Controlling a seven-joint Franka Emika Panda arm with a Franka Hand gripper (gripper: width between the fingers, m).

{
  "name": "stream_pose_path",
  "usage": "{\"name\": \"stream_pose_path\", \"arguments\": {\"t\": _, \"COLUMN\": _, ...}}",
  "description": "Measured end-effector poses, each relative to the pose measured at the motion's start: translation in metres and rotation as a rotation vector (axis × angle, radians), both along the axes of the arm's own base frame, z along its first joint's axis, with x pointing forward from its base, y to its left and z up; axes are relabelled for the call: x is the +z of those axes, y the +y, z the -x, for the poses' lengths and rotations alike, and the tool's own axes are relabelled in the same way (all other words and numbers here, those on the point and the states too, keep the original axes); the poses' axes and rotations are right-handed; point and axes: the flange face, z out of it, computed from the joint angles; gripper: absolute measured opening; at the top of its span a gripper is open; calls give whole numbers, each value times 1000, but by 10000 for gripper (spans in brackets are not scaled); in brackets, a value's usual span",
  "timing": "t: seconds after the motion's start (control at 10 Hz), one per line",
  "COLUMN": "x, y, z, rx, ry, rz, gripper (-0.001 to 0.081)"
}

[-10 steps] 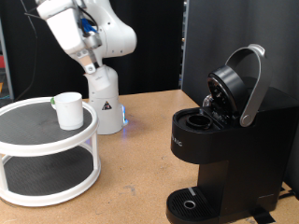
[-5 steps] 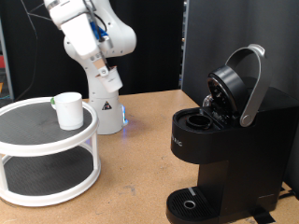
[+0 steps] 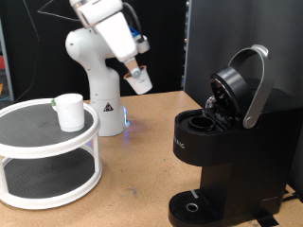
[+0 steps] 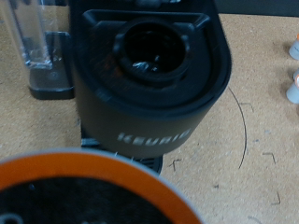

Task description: Make a cup of coffee with the keurig machine

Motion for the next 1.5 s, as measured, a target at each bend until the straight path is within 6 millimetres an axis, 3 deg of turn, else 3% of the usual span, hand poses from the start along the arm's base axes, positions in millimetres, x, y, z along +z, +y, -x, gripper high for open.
{"name": "stream_pose_path", "arguments": {"t": 0.4, "x": -1, "y": 28, "z": -27, "rx": 32, "ry": 5, "rz": -5, "gripper": 456}}
{"name": "stream_pose_path", "arguments": {"t": 1.1, "x": -2, "y": 39, "z": -29, "rx": 27, "ry": 16, "rz": -20, "gripper": 456}}
{"name": "stream_pose_path", "arguments": {"t": 1.5, "x": 0, "y": 82, "z": -41, "rx": 6, "ry": -48, "rz": -16, "gripper": 456}}
